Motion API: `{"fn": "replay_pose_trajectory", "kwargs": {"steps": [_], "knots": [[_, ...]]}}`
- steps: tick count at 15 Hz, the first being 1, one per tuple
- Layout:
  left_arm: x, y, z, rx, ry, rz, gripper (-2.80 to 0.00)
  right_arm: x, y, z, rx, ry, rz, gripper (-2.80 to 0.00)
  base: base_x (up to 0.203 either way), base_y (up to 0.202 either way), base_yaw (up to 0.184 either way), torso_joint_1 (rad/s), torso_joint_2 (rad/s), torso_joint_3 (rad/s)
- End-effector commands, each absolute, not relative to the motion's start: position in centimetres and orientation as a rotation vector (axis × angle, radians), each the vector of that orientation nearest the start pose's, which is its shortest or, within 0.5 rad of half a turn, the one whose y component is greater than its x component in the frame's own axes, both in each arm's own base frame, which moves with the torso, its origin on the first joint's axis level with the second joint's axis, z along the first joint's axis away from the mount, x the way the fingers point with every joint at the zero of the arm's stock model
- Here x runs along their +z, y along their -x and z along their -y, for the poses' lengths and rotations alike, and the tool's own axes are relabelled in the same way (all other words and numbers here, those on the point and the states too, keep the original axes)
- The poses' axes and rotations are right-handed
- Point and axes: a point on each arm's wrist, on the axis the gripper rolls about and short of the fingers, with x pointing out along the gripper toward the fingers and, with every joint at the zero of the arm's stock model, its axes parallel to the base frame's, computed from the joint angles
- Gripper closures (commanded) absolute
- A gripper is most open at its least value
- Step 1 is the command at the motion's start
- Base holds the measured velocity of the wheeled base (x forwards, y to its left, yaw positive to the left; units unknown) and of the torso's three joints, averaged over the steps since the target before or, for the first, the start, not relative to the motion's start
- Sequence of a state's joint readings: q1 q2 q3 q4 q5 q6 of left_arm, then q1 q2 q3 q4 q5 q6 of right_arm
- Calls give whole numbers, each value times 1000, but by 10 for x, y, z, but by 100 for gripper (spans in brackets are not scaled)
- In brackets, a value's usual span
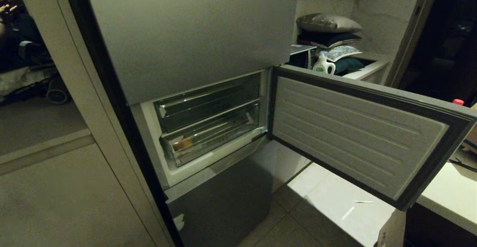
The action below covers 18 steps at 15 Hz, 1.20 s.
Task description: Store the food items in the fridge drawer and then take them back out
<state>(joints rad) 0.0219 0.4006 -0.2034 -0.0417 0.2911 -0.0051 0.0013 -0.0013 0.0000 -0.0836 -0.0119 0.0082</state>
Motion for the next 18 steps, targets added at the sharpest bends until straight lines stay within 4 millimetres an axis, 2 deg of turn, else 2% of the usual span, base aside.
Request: {"fn": "replay_pose_trajectory", "kwargs": {"steps": [1, 3, 5, 7, 11, 18], "knots": [[104, 0, -2, 214, -18, -165, 0, 76, 21, 0, -10, -17, 55, 0, 0, 0, 0, 0, 0, 0], [92, -1, 2, -14, -1, -200, 0, 76, 21, 0, -11, -19, 54, 0, 0, 0, 0, 0, 0, 0], [88, 1, 2, -123, -14, -194, 0, 76, 21, 0, -10, -17, 55, 0, 0, 0, 0, 0, 0, 0], [85, 5, 1, -98, -42, -161, 0, 76, 21, 0, -10, -17, 55, 0, 0, 0, 0, 0, 0, 0], [77, 24, 0, -30, -85, 23, 0, 76, 21, 0, -10, -19, 55, 0, 0, 0, 0, 0, 0, 0], [76, 23, 0, -2, 5, -2, 0, 76, 21, 0, -11, -17, 55, 0, 0, -2, 7, 0, 0, 1]]}}
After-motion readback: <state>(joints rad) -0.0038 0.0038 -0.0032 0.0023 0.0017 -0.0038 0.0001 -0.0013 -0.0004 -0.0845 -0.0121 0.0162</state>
